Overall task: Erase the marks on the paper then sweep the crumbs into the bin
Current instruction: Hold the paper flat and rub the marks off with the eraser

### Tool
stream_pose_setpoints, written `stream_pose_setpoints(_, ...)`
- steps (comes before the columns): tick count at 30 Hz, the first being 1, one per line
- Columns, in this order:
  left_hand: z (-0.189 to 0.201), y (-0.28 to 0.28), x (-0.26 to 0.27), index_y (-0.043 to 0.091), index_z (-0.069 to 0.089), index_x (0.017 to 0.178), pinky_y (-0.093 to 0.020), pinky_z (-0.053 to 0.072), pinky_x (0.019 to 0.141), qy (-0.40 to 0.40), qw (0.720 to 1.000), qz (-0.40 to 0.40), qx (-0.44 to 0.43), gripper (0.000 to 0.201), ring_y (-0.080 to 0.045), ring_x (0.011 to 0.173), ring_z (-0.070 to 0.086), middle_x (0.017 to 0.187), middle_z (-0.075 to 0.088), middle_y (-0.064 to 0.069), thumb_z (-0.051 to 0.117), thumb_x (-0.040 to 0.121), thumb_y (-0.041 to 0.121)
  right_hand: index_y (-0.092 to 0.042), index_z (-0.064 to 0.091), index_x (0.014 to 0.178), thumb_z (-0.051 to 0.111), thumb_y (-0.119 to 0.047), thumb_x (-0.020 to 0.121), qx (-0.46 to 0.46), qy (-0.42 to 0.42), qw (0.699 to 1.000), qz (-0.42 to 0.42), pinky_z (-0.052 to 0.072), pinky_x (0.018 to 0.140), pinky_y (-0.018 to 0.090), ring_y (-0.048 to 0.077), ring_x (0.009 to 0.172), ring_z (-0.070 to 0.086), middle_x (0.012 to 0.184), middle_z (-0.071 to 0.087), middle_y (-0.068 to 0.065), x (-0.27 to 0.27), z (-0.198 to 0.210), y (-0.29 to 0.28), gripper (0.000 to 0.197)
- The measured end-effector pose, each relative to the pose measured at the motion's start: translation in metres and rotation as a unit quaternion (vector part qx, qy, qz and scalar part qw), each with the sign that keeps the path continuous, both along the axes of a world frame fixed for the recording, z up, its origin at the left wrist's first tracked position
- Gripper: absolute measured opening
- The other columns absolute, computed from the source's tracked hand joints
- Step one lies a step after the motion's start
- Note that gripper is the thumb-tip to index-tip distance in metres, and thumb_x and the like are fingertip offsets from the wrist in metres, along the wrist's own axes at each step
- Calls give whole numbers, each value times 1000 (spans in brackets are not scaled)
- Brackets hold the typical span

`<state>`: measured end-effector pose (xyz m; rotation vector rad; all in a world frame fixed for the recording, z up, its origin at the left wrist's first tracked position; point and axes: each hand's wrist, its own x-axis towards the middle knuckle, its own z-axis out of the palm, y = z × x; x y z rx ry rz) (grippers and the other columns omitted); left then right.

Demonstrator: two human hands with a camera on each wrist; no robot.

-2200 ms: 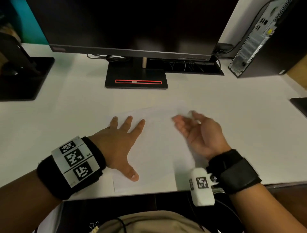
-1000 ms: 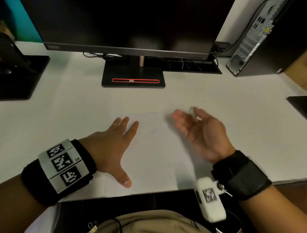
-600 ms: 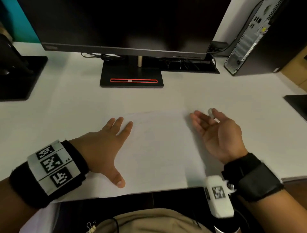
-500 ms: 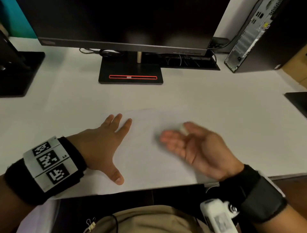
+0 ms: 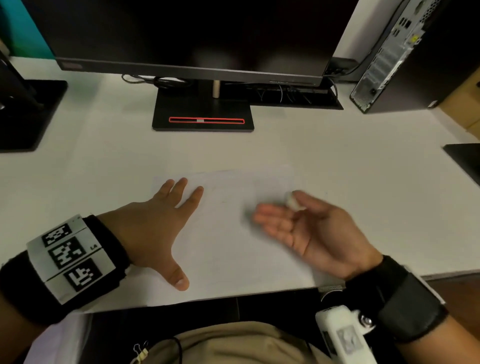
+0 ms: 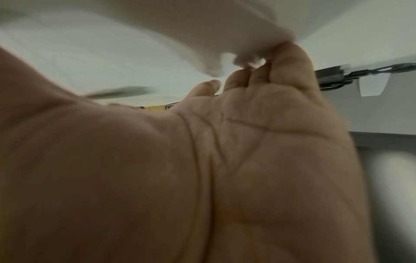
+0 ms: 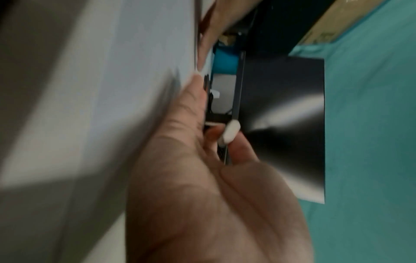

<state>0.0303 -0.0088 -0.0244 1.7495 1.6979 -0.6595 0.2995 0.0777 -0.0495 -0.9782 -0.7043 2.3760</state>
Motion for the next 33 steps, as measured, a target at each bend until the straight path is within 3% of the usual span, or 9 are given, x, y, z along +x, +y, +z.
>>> stream_pose_setpoints(4, 1, -1, 1, 31, -46, 142, -49, 22, 122, 5, 1000, 1, -2, 164, -21, 143, -40, 152, -49, 1, 81, 51, 79, -6, 59, 101, 52, -18, 96, -9, -78, 993, 87, 53, 100, 47, 44, 115, 67, 127, 62, 37, -14, -11, 8, 14)
stream_pose_setpoints(6, 2, -1, 2, 31, -46, 142, -48, 21, 122, 1, 1000, 5, -5, 163, -20, 143, -40, 151, -50, 1, 82, 52, 77, 2, 56, 122, 51, -20, 97, -27, -65, 997, -32, 57, 94, 42, 38, 105, 71, 127, 63, 33, -11, -12, 38, 34)
stream_pose_setpoints(10, 3, -1, 3, 31, -47, 142, -48, 20, 123, -3, 1000, 2, -2, 164, -22, 142, -41, 152, -50, -1, 83, 52, 76, -2, 56, 112, 46, -17, 105, 31, -16, 966, -257, 63, 84, 39, 35, 100, 72, 124, 60, 27, -9, -7, 68, 20)
stream_pose_setpoints(16, 2, 0, 2, 29, -46, 142, -49, 22, 122, -8, 1000, 4, -1, 165, -22, 142, -41, 152, -50, -1, 82, 50, 78, -3, 57, 96, 47, -16, 102, 5, -57, 991, 119, 50, 102, 49, 46, 119, 62, 130, 59, 38, -47, -10, 26, 18)
stream_pose_setpoints(19, 1, -1, 1, 31, -46, 142, -49, 22, 122, -13, 1000, 9, -2, 164, -20, 142, -41, 150, -51, 1, 82, 51, 77, 3, 60, 104, 39, -23, 108, -17, -53, 998, -37, 54, 96, 40, 36, 107, 65, 125, 61, 31, -47, -10, 63, 34)
stream_pose_setpoints(23, 0, -1, 1, 31, -45, 143, -49, 22, 122, -17, 1000, 10, 0, 164, -20, 142, -41, 151, -50, 1, 84, 51, 75, -10, 57, 93, 46, -17, 105, 34, -25, 958, -285, 56, 100, 41, 35, 103, 67, 119, 60, 22, -40, -1, 99, 18)
stream_pose_setpoints(26, 0, -1, 0, 30, -44, 144, -49, 22, 122, -14, 1000, 9, 4, 164, -21, 142, -41, 151, -51, 0, 84, 52, 75, -4, 70, 77, 47, -19, 103, 27, 17, 988, -150, 55, 101, 39, 37, 110, 65, 113, 66, 23, -53, 7, 76, 38)
stream_pose_setpoints(29, -2, -1, -1, 29, -43, 145, -49, 22, 122, -17, 1000, 7, 7, 164, -21, 143, -41, 151, -50, 0, 83, 52, 76, 1, 62, 97, 51, -19, 99, 27, -56, 993, 97, 53, 101, 47, 44, 120, 63, 132, 61, 32, -65, -1, 56, 24)
stream_pose_setpoints(33, -4, -2, -3, 29, -42, 145, -50, 22, 122, -21, 1000, 7, 11, 163, -21, 143, -41, 152, -49, 0, 83, 52, 77, 6, 58, 120, 44, -24, 105, -8, -70, 997, -31, 56, 96, 45, 39, 118, 66, 132, 63, 30, -48, -7, 101, 37)
